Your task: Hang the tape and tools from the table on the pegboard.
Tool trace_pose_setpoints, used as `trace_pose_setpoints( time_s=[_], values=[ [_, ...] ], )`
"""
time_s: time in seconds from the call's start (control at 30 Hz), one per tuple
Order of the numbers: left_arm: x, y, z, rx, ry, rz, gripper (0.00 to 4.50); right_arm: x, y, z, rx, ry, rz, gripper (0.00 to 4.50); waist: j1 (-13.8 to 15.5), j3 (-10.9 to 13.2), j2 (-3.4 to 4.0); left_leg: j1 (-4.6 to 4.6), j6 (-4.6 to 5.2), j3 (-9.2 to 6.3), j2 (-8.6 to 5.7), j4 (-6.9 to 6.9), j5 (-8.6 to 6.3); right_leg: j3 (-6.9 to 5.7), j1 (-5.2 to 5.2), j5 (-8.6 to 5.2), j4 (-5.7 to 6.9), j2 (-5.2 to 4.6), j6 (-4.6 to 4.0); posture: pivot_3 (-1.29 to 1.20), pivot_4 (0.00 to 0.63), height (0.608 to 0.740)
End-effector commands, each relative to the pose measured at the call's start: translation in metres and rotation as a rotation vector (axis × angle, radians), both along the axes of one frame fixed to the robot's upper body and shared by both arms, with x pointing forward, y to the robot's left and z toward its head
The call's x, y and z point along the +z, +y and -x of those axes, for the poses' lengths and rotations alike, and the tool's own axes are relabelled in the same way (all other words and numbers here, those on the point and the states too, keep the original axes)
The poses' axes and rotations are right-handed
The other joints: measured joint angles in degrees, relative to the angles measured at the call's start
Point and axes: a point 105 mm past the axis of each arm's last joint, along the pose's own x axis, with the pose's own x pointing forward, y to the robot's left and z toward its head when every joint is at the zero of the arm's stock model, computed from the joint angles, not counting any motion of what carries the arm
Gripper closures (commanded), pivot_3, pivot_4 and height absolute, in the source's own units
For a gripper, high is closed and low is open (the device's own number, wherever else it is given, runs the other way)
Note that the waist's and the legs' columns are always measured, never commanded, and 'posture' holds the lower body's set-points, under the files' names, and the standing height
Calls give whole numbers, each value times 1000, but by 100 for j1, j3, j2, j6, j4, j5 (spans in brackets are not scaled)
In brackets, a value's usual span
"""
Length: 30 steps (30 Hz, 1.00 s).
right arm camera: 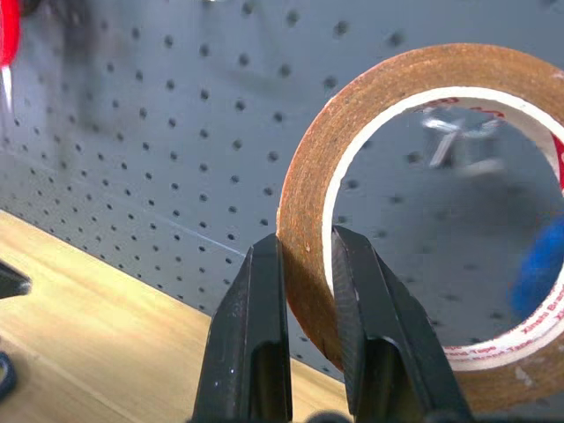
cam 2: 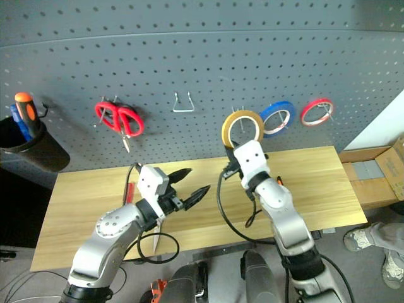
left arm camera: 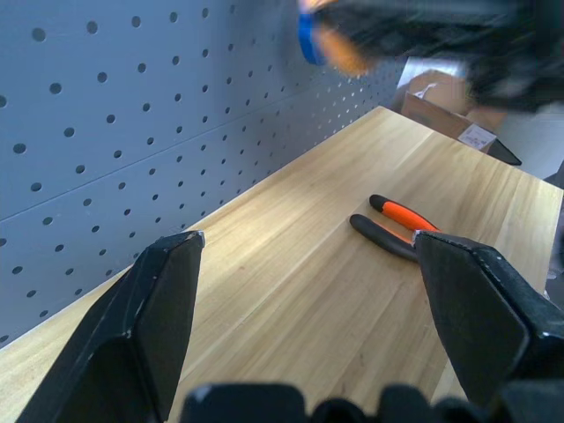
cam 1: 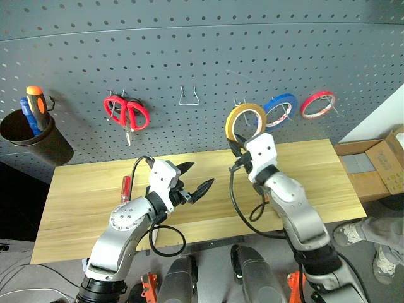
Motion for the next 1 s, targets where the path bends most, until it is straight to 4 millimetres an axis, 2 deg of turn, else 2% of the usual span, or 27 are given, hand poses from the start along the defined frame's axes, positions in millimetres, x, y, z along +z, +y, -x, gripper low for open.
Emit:
trace_pose_setpoints(
  time_s=[0.03,0.07,0.2,0.33,0.5,0.57,0.6,0.63,0.7,0.73,0.77,0.87,1.0],
  values=[
    [15,-2,2,-6,-61,1,383,11,4,-5,8,-49,-12,4403,8,-1,-1,-1,-3,0,0,0,2,0,-1,0,0,0,0,-70,266,740],
    [15,-1,2,-1,-63,0,383,11,1,-7,-5,-43,-19,4403,13,-2,-3,-1,-4,0,0,1,3,0,-1,0,1,-1,0,-70,266,740],
    [16,-1,1,5,-65,0,383,6,-10,-6,-35,-10,-35,3122,24,-5,-8,-2,-5,0,0,1,3,0,-1,0,0,-1,0,-78,275,740],
    [14,-2,1,5,-56,2,383,-4,-24,10,-52,39,-32,1764,78,-5,-9,-2,-4,-4,0,0,2,-2,0,0,1,-2,0,-93,284,740],
    [5,-1,2,4,-28,-11,383,-23,-47,41,-57,199,-74,28,124,-6,-9,-1,12,-3,0,1,-7,1,0,0,3,-2,0,-103,291,740],
    [0,-3,4,-20,-7,-34,383,-57,-64,55,-84,405,-35,28,116,-7,-6,0,15,-3,0,4,-9,2,1,1,4,-2,-2,-109,293,740],
    [-7,-6,8,-55,36,-45,383,-79,-86,57,-185,517,-11,28,123,-16,-7,1,16,-3,0,4,-9,1,2,2,5,-3,-3,-112,298,740],
    [-11,-8,12,-81,67,-51,383,-92,-102,61,-261,590,6,28,134,-22,-10,5,17,-5,0,4,-10,-1,5,2,6,-2,-3,-113,301,740],
    [-18,-16,23,-160,135,-47,383,-107,-136,57,-437,699,24,28,140,-21,-8,3,17,-11,0,4,-10,-5,7,1,4,-2,-5,-121,307,740],
    [-20,-18,27,-184,158,-44,383,-107,-149,51,-507,722,0,28,135,-20,-7,3,17,-6,0,4,-10,0,7,2,5,-4,-6,-127,308,740],
    [-22,-21,32,-212,173,-51,383,-107,-155,46,-538,747,-21,28,95,-20,-7,3,17,-2,-3,6,-10,2,6,4,5,-8,-10,-127,307,740],
    [-28,-24,40,-256,203,-84,383,-108,-158,37,-539,790,8,28,22,-19,-5,9,23,9,-2,12,-4,7,6,14,9,-6,-21,-123,305,740],
    [-28,-27,49,-287,208,-98,383,-108,-150,30,-494,828,-21,28,7,-21,-3,10,24,-5,6,3,-1,-1,6,13,16,9,-23,-110,300,740]
  ],
)
